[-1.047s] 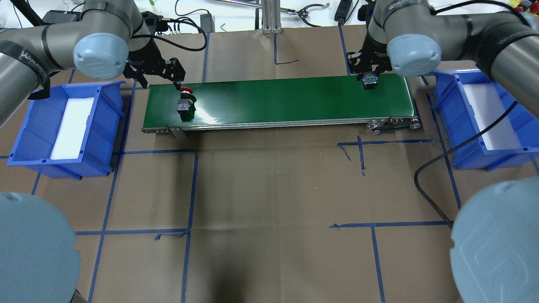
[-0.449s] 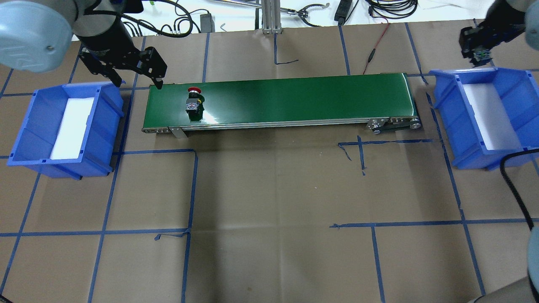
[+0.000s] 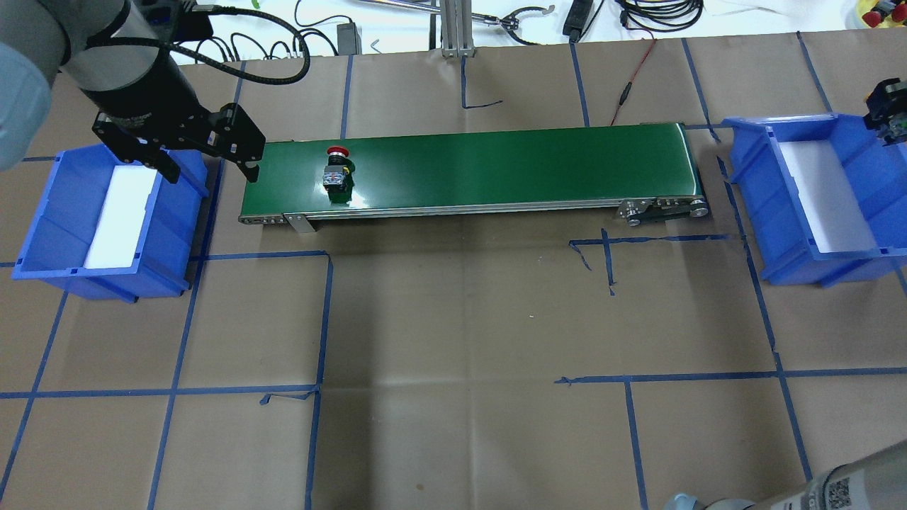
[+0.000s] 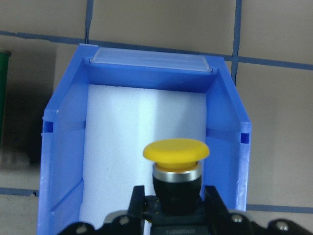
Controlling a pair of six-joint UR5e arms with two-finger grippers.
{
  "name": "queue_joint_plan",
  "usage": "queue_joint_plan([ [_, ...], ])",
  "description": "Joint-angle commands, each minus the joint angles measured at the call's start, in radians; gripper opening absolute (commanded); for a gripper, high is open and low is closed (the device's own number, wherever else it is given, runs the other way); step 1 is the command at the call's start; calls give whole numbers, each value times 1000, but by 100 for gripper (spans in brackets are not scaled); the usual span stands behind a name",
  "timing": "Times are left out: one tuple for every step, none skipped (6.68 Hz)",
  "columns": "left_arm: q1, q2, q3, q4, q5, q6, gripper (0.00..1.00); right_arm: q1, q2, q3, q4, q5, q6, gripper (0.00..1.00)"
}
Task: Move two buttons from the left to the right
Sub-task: 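Carry the yellow button into the far bin while the left gripper withdraws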
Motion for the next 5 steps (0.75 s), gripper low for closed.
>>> queue_joint_plan([
  [-1,48,-68,2,-2,1,100,-9,-4,156,-125,4,-39,1],
  [-1,37,-65,2,-21,-9,100,-9,-4,219,-204,6,-71,1],
  [-1,18,-42,10,-41,-13,100,-9,0,248,-243,6,-73,1],
  [-1,16,-41,12,-40,-13,100,-9,3,268,-247,3,-89,1],
  [1,16,-41,12,-38,-13,100,-17,7,299,-269,0,-103,1],
])
